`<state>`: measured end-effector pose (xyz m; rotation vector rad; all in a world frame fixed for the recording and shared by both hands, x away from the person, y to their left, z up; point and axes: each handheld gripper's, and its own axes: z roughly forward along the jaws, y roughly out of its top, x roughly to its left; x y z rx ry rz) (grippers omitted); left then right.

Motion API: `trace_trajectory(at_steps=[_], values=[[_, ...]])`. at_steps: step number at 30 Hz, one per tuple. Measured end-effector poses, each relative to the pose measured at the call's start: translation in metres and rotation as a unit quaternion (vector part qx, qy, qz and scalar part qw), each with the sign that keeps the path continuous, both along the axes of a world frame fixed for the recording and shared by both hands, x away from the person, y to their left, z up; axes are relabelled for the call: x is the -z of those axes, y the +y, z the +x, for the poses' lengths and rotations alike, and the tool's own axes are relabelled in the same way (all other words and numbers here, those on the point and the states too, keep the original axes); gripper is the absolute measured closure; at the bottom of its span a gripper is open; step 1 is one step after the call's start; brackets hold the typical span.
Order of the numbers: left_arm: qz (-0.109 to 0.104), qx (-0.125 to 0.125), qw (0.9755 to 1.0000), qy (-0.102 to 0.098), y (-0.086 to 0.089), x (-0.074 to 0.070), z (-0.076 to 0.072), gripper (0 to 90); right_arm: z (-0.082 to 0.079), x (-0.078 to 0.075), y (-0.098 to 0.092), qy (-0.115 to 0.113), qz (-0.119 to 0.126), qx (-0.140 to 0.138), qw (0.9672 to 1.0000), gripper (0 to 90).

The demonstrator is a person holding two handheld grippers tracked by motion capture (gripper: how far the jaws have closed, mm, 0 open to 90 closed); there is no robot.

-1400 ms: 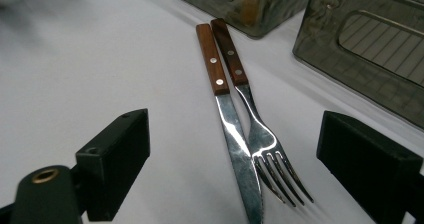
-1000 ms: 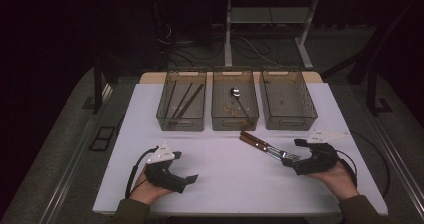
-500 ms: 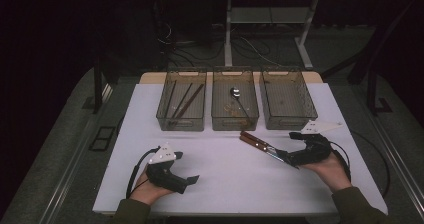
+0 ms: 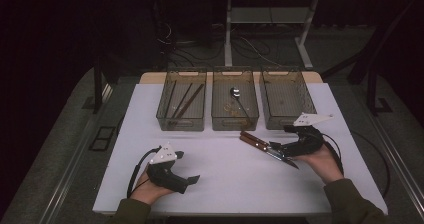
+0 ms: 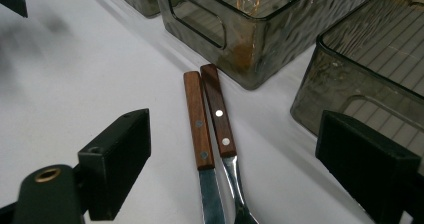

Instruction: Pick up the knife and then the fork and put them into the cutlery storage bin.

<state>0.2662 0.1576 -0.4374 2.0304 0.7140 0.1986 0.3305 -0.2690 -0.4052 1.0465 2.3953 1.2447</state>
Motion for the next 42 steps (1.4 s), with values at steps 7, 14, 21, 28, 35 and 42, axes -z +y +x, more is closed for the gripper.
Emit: trace_trajectory(at_steps=[7, 14, 21, 28, 35, 42], values=[[-0.002, 0.0, 1.0, -0.001, 0.0, 0.0, -0.001, 0.0, 0.008, -0.002, 0.008, 0.001, -0.002, -0.002, 1.0, 14.8], [-0.004, 0.0, 1.0, -0.001, 0.0, -0.001, -0.001, 0.1, 0.014, -0.001, 0.017, 0.005, -0.001, -0.009, 0.9999, 17.6], [-0.004, 0.001, 1.0, -0.002, 0.0, -0.001, -0.001, 0.1, 0.018, 0.001, 0.024, 0.017, -0.006, -0.028, 0.9994, 27.8], [-0.007, 0.002, 1.0, -0.001, -0.001, -0.001, -0.001, 0.2, 0.018, 0.003, 0.031, 0.022, -0.036, -0.043, 0.9982, 42.3], [-0.008, 0.002, 1.0, -0.001, 0.0, -0.001, -0.001, 0.2, 0.018, 0.007, 0.034, 0.031, -0.066, -0.058, 0.9957, 56.0], [-0.007, 0.003, 1.0, -0.001, 0.0, -0.001, -0.001, 0.2, 0.019, 0.013, 0.036, 0.044, -0.096, -0.071, 0.9918, 67.7]])
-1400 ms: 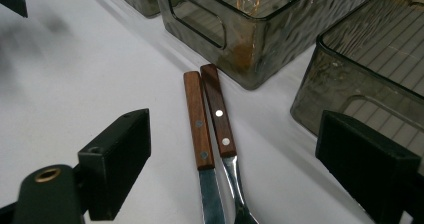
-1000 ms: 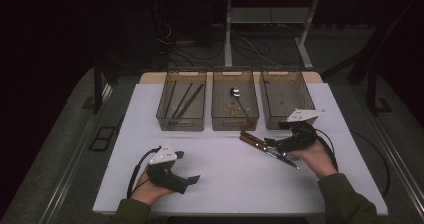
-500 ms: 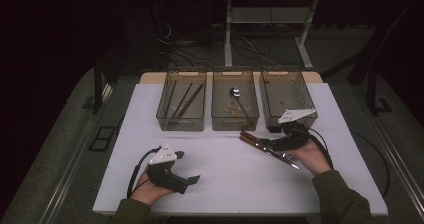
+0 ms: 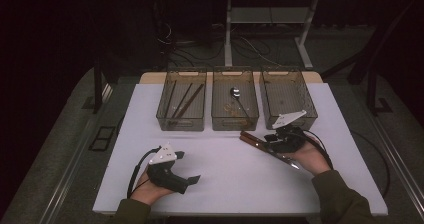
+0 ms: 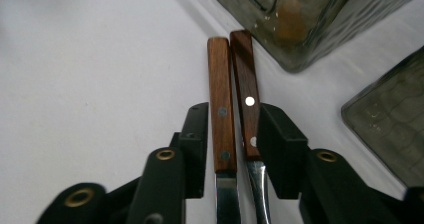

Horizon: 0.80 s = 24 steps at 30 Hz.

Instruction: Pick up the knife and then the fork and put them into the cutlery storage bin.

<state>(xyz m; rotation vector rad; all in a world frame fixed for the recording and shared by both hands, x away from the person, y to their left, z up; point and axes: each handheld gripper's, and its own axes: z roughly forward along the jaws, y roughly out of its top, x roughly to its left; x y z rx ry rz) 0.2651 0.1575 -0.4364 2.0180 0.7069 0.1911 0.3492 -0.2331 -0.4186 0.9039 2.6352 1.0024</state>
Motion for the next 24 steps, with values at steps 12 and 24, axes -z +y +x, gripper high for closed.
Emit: trace_trajectory(at_steps=[12, 24], values=[[-0.001, 0.001, 1.0, 0.001, 0.0, 0.0, 0.0, 0.2, 0.001, 0.008, 0.001, 0.016, -0.028, -0.013, 0.9994, 73.1], [-0.001, 0.001, 1.0, 0.002, -0.001, 0.001, 0.0, 0.2, 0.002, 0.014, 0.005, 0.025, -0.045, -0.025, 0.9983, 75.6]])
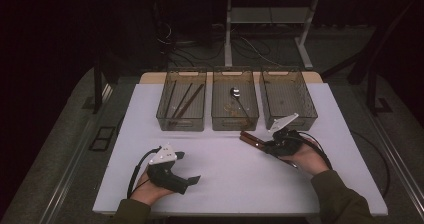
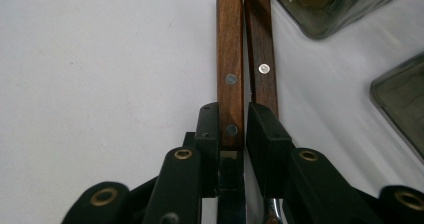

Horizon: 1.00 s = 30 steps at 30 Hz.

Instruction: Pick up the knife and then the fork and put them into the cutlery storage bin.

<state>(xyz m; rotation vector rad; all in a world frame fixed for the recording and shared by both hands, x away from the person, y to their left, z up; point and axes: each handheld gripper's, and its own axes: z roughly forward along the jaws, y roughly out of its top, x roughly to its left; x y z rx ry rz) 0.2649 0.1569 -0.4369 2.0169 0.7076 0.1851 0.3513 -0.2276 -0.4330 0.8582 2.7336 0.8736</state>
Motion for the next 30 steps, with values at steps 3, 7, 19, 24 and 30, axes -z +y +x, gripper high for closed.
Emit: trace_trajectory(at_steps=[3, 7, 19, 24, 30], values=[[0.0, 0.0, 1.0, 0.0, 0.0, 0.0, 0.0, 0.2, 0.001, 0.002, 0.002, 0.001, -0.006, -0.004, 1.0, 75.7], [0.0, 0.0, 1.0, 0.001, 0.0, 0.0, 0.0, 0.2, 0.001, 0.003, 0.003, 0.005, -0.01, -0.008, 0.9999, 75.6], [0.002, 0.002, 1.0, 0.003, -0.001, 0.0, 0.0, 0.2, 0.011, -0.004, 0.017, 0.028, -0.076, -0.034, 0.9962, 75.4], [0.004, 0.005, 1.0, 0.005, -0.001, 0.001, 0.0, 0.2, 0.018, -0.008, 0.026, 0.049, -0.11, -0.043, 0.9917, 75.3], [0.006, 0.007, 0.9999, 0.005, -0.002, 0.001, 0.0, 0.2, 0.028, -0.011, 0.036, 0.08, -0.152, -0.049, 0.9839, 75.1]])
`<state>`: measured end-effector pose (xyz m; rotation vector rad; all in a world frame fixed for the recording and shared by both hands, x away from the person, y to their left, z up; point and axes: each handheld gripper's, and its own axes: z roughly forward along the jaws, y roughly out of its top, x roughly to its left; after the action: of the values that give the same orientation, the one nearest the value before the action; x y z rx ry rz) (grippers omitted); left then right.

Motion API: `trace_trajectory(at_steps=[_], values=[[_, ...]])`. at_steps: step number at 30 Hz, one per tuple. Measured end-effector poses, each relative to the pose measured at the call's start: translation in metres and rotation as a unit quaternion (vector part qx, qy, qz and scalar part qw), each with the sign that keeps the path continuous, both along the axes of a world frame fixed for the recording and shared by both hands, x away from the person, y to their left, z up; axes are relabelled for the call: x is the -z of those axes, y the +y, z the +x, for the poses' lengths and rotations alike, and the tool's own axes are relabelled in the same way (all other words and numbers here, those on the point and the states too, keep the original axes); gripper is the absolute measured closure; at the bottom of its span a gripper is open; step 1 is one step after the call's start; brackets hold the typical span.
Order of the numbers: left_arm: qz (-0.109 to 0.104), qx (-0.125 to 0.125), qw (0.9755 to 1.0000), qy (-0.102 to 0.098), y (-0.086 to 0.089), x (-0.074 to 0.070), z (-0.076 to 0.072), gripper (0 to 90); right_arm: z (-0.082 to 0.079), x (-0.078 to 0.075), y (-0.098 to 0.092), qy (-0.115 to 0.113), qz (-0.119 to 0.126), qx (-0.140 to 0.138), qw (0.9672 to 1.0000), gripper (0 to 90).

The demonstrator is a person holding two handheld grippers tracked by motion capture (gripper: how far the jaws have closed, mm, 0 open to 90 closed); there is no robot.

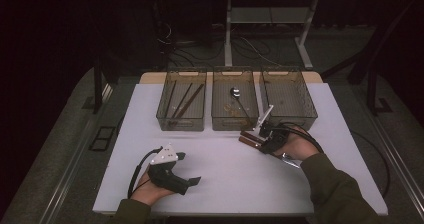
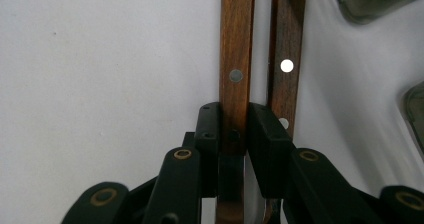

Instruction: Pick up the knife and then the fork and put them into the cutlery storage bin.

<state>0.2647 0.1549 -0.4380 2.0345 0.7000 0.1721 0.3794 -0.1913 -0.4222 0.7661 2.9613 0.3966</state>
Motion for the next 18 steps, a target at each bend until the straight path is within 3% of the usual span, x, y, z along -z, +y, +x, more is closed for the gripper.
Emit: trace_trajectory(at_steps=[7, 12, 18], values=[[0.0, 0.001, 1.0, 0.001, 0.0, 0.0, 0.0, 0.2, 0.007, -0.002, 0.011, 0.029, -0.039, -0.001, 0.9988, 75.1], [0.0, 0.002, 1.0, 0.001, -0.001, 0.0, 0.0, 0.2, 0.01, -0.002, 0.017, 0.035, -0.062, -0.003, 0.9975, 76.1], [-0.001, 0.001, 1.0, 0.001, 0.0, 0.0, 0.0, 0.2, 0.008, -0.003, 0.017, 0.031, -0.06, 0.0, 0.9977, 76.6]])
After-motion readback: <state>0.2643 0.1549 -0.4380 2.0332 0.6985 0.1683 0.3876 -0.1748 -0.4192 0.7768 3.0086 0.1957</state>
